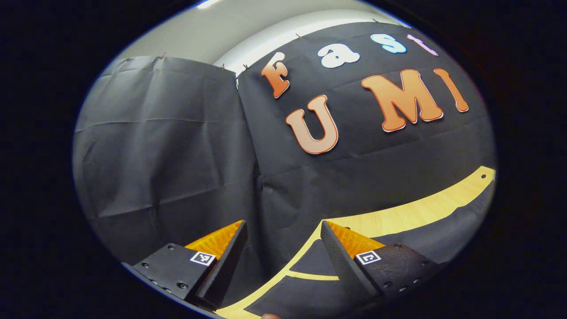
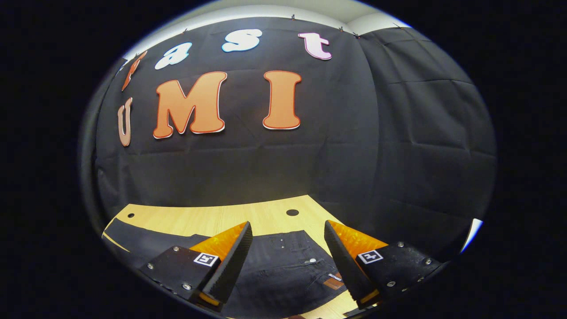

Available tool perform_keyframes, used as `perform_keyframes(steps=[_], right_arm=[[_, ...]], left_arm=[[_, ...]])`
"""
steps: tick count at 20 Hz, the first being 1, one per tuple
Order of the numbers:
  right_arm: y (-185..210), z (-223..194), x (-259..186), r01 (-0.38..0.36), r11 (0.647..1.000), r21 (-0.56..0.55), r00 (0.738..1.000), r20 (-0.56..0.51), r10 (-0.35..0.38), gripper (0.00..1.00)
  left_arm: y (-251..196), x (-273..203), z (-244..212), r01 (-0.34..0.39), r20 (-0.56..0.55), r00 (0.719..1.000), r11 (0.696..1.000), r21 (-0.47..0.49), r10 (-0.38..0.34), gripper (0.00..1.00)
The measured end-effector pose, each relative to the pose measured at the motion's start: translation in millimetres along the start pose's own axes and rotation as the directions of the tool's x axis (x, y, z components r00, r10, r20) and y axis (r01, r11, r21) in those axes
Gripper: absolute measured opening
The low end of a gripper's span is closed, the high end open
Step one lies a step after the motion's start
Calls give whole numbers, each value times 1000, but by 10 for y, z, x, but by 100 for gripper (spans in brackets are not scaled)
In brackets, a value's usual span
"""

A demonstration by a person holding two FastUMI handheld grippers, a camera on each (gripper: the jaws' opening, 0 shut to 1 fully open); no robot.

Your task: Grasp the waist and the cuffs of the jeans and fold them to make the two legs overlap; first hold the waist and fold one-third of the jeans toward the cuffs, then hold the cuffs and fold the remaining one-third in the same direction to finish folding.

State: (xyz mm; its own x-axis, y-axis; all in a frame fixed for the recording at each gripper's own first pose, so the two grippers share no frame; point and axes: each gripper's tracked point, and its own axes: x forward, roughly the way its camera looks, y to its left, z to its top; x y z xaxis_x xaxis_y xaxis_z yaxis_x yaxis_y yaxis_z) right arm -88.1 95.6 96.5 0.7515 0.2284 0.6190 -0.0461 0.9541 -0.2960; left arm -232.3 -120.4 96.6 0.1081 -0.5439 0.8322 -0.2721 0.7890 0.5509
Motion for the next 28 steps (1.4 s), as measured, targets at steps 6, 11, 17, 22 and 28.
perform_keyframes(steps=[6, 11, 17, 22, 28], right_arm=[[-70, -351, 29, 12, 1000, -3, 989, -148, -12, 99], [-176, -628, 41, 24, 1000, -1, 963, -268, -23, 99], [-280, -935, 77, 55, 997, 62, 915, -404, -25, 99], [-312, -1096, 105, 68, 995, 79, 884, -467, -23, 98], [-335, -1444, 100, 91, 990, 110, 817, -576, -11, 99]], left_arm=[[-274, -94, -923, 64, -454, 877, 974, -216, -158, 99], [-360, -135, -1816, -70, -761, 617, 949, -307, -200, 100], [-333, -322, -2184, -277, -928, 325, 919, -280, -184, 100], [-345, -395, -2258, -375, -962, 203, 893, -250, -184, 100], [-324, -251, -2213, -513, -971, 97, 825, -238, -220, 100]])
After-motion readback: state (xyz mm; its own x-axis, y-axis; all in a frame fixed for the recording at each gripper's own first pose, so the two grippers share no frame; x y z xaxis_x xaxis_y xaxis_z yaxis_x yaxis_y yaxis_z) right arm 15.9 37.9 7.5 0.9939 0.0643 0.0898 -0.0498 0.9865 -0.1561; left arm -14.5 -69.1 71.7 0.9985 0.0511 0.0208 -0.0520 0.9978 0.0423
